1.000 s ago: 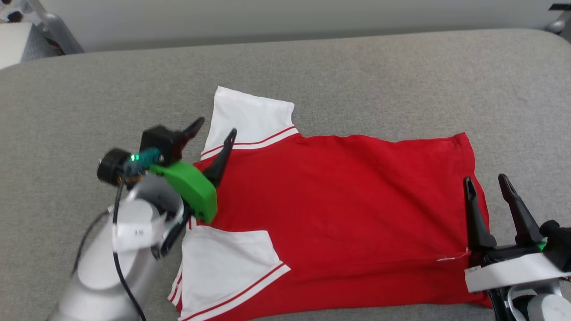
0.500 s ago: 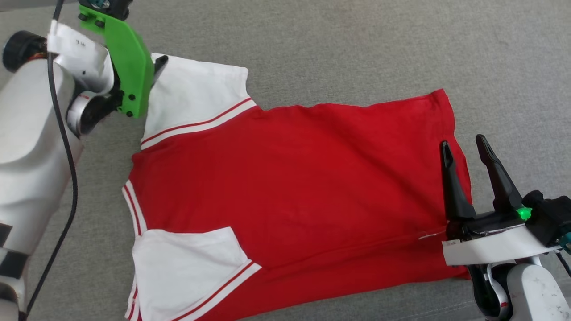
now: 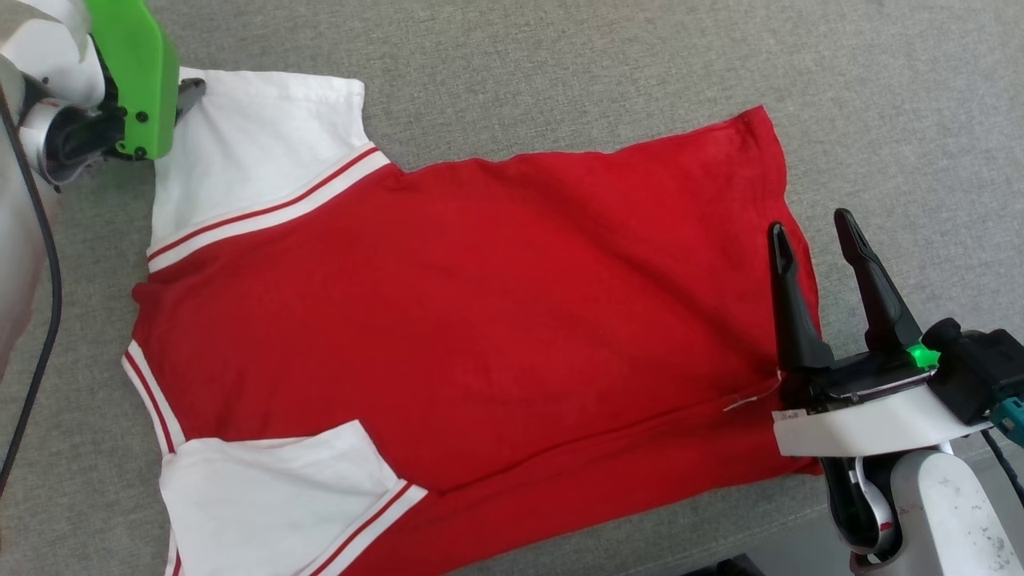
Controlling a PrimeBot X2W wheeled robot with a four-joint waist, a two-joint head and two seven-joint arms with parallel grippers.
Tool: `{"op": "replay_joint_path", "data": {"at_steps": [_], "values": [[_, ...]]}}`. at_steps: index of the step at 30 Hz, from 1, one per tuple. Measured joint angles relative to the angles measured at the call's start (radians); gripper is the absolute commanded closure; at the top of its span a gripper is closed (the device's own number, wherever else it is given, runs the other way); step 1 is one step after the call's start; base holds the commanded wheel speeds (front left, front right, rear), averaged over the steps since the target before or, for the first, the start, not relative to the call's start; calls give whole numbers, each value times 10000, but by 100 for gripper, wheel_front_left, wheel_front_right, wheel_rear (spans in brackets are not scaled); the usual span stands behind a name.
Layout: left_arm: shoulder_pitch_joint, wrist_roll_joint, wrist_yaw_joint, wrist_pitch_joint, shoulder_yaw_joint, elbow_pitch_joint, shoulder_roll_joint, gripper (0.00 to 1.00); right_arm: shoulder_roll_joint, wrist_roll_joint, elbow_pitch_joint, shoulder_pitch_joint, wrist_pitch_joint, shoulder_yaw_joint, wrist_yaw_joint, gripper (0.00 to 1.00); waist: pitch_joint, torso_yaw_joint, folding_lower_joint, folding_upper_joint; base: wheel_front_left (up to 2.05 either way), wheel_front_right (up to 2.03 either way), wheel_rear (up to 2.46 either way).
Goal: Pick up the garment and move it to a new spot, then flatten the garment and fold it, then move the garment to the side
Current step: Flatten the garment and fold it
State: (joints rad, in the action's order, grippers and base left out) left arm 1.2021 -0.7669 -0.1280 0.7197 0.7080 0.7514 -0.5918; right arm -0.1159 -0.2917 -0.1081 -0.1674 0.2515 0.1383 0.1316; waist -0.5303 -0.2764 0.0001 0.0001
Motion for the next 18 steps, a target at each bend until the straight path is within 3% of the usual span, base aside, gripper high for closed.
{"op": "replay_joint_path", "data": {"at_steps": [1, 2, 3, 4, 8, 18], "values": [[66, -44, 0, 52, -6, 100, 2, 0, 12, 0, 0, -4, 2, -2, 0, 0, -52, -43, 0, 0, 0, 0, 0], [127, -128, 0, 140, -25, 190, 2, 16, 17, 0, 2, -4, 4, -10, 0, 0, -95, -79, 0, 0, 0, 0, 0], [191, -213, 0, 272, -38, 259, 2, 67, 21, 0, 2, -4, 8, -19, 0, 0, -129, -105, -1, 0, 0, 0, 0], [231, -270, 0, 407, -36, 291, 4, 100, 23, 0, 2, -4, 8, -29, 0, 0, -153, -117, -1, 0, 0, 0, 0], [294, -518, 0, 621, -42, 301, 86, 100, 35, 4, 2, -33, 10, -84, 0, 0, -164, -72, -1, 0, 0, 0, 0], [-291, -863, 2, -696, -82, 244, 522, 100, -403, 176, -84, -163, -90, -138, 0, 0, 308, 154, 0, 0, 0, 0, 0]]}}
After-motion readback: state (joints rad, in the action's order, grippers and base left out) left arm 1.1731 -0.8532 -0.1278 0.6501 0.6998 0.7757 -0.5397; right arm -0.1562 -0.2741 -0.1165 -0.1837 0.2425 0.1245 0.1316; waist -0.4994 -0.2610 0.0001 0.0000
